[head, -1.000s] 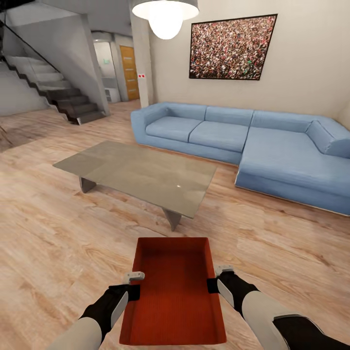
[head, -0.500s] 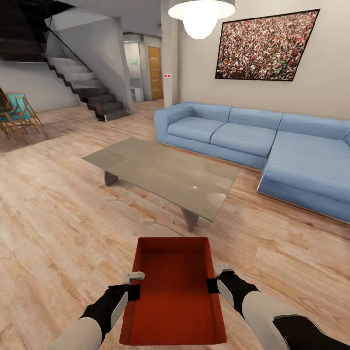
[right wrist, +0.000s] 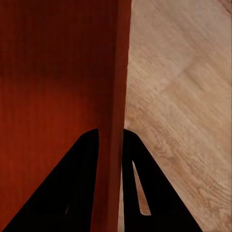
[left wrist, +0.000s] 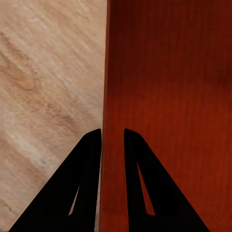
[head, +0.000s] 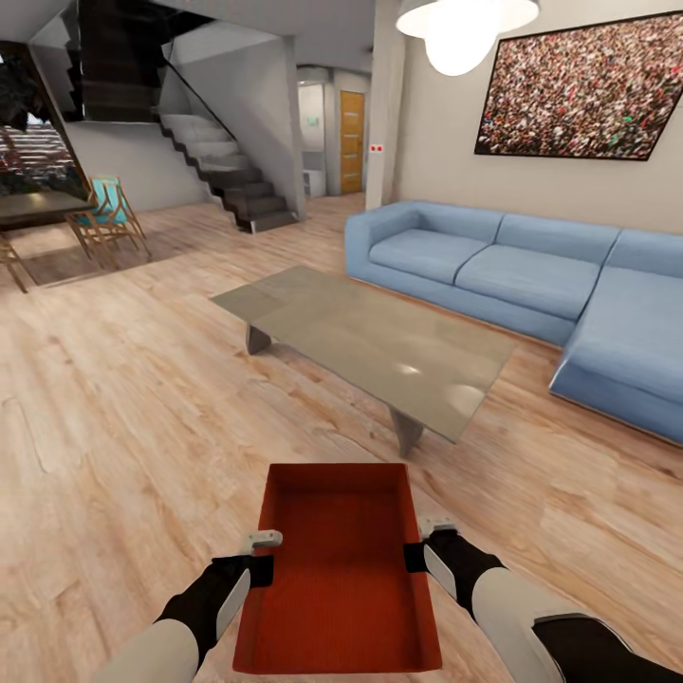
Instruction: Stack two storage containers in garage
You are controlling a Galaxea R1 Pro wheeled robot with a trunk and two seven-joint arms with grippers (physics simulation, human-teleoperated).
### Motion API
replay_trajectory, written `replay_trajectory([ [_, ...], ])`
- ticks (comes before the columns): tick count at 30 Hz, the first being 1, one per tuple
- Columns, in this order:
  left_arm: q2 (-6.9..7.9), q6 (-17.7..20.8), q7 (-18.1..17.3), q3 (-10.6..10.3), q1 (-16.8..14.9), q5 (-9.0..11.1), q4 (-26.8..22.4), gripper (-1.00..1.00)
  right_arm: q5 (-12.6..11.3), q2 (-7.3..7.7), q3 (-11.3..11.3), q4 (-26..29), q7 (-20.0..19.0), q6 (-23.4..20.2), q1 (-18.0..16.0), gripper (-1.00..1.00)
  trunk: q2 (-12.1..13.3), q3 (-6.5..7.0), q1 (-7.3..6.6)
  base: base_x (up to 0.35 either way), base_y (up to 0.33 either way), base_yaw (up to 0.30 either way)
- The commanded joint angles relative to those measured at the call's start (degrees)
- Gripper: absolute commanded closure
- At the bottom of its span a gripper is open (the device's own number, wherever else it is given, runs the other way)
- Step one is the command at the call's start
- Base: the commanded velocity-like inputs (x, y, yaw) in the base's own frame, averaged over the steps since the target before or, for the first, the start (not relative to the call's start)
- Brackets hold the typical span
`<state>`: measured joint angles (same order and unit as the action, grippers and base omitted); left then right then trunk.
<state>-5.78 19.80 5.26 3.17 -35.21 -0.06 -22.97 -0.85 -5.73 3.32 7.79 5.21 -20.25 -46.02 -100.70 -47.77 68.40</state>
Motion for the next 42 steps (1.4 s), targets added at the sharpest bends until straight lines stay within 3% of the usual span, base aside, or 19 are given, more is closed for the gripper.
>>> replay_trajectory([
  [1, -0.02, 0.33, 0.45, -0.16, 0.00, 0.59, 0.12, 1.00, 1.81, 0.46, 1.16, 0.33, 1.20, -0.31, -0.04, 1.00, -0.02, -0.04, -0.01, 0.000, 0.000, 0.288],
  [30, -0.02, 0.33, 0.45, -0.16, 0.00, 0.59, 0.12, 1.00, 1.81, 0.46, 1.16, 0.31, 1.20, -0.31, -0.04, 1.00, -0.02, 0.80, -0.01, 0.001, 0.000, 0.277],
  [42, -0.02, 0.33, 0.45, -0.18, 0.03, 0.59, 0.12, 1.00, 1.81, 0.46, 1.15, 0.32, 1.20, -0.31, -0.04, 1.00, -0.02, 0.89, -0.01, 0.221, 0.152, 0.107],
])
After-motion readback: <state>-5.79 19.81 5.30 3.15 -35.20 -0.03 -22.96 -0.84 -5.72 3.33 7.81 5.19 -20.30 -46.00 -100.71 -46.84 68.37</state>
